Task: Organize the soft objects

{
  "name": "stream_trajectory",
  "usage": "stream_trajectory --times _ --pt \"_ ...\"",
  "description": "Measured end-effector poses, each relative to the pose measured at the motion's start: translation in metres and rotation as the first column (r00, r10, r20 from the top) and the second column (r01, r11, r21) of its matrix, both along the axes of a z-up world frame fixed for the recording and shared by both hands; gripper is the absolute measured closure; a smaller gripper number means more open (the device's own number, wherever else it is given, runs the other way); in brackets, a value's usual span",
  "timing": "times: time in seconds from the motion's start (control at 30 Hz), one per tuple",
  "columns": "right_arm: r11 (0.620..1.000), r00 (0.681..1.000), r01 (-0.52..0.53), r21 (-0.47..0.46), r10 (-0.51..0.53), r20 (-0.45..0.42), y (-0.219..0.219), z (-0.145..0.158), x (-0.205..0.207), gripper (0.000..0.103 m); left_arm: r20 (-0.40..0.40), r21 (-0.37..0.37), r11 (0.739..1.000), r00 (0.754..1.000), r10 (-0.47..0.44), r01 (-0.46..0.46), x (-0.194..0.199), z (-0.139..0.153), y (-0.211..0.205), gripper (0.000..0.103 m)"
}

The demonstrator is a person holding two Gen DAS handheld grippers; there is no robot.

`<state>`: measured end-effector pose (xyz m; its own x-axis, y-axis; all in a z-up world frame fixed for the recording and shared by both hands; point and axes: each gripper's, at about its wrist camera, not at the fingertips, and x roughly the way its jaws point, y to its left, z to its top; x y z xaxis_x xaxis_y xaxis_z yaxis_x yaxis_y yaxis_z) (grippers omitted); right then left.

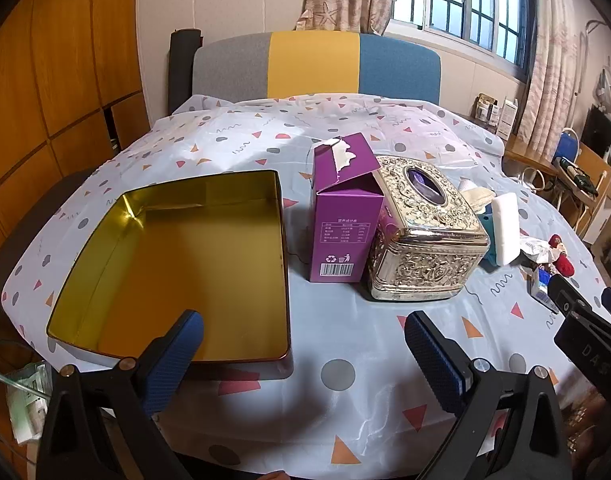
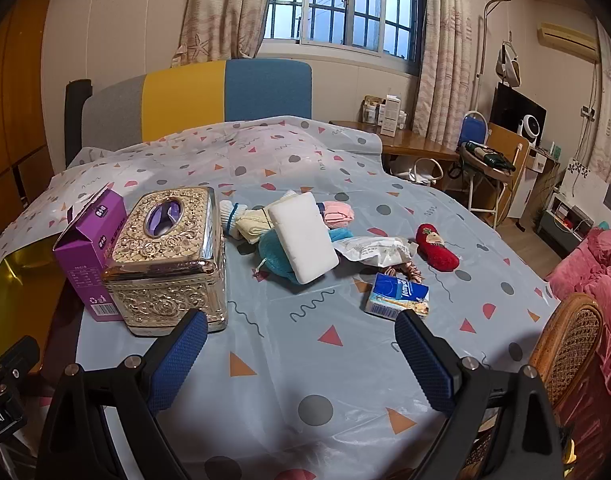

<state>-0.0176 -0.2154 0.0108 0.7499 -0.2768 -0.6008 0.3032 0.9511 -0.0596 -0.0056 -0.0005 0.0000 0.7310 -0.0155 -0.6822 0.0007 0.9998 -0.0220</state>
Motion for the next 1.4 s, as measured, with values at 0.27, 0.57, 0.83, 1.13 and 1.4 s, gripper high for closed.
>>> stream_trajectory --times 0.27,0.57,0.83,1.13,1.4 --pt "1.0 1.0 -0.001 0.002 0.001 -0.002 0.0001 -0.0004 0.0001 0.006 0.0 0.001 1.0 1.0 -0.001 0.001 -0.0004 -0.0005 -0.0002 0.001" --pt "1.0 1.0 -0.002 0.004 0.002 -0.003 0.0002 -0.0013 0.0003 0.006 -0.003 -0.001 1.0 1.0 -0.001 0.001 -0.001 -0.0003 -0.0006 0.001" --pt "1.0 1.0 -0.004 0.007 0.004 -0.004 0.0004 -0.001 0.0004 0.006 -0.003 -0.002 1.0 1.0 0.0 0.0 -0.0008 -0.0003 -0.0009 0.001" --pt "1.0 1.0 -0.006 0.007 0.006 -0.002 0.0003 0.0001 0.0003 0.006 -0.001 -0.006 1.0 1.0 -0.002 0.002 -0.0017 0.0005 -0.0005 0.001" --pt "1.0 1.0 -0.006 0.007 0.006 -0.002 0.0007 0.0 0.0001 0.006 -0.002 -0.007 1.0 1.0 -0.002 0.002 -0.0017 0.001 -0.0001 0.0"
